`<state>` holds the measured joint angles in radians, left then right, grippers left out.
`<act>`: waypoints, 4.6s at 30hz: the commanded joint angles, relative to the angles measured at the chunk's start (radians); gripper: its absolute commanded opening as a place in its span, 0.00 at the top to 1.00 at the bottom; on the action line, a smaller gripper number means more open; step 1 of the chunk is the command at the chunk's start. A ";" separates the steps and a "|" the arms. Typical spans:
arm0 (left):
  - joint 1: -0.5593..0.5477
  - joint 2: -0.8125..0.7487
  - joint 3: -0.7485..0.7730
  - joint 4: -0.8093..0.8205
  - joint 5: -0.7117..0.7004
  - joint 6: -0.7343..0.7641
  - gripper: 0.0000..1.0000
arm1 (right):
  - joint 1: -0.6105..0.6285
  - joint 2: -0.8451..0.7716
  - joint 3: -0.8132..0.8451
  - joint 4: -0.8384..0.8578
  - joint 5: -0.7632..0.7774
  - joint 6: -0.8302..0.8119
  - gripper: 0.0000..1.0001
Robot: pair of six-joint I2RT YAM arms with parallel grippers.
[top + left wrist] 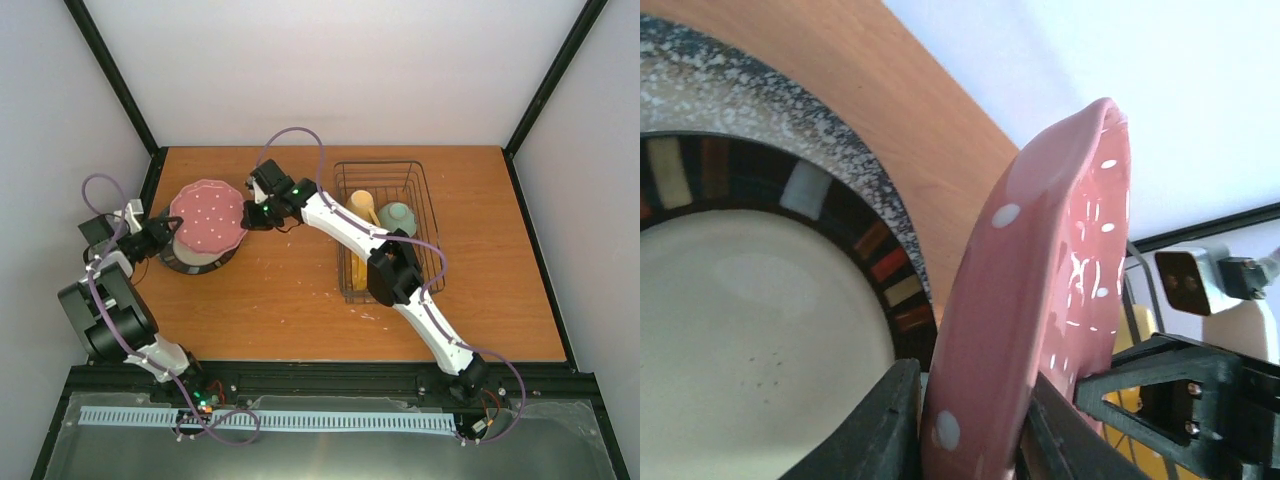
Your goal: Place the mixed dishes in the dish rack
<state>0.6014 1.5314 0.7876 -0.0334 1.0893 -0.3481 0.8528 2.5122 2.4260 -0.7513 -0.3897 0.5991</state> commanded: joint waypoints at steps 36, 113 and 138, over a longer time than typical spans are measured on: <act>-0.205 -0.364 -0.012 0.407 0.483 -0.467 0.99 | -0.004 -0.451 -0.318 0.361 -0.443 -0.079 0.64; -0.326 -0.814 0.209 -0.272 -0.771 0.165 0.00 | -0.045 -1.296 -1.361 -0.023 1.074 0.238 0.97; -0.326 -0.842 0.153 -0.266 -0.791 0.184 0.00 | -0.040 -1.139 -1.424 0.018 0.942 0.211 0.97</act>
<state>0.2749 0.7055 0.9501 -0.3077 0.3088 -0.1829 0.8066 1.3743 0.9932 -0.8223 0.5480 0.8154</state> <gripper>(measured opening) 0.997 0.187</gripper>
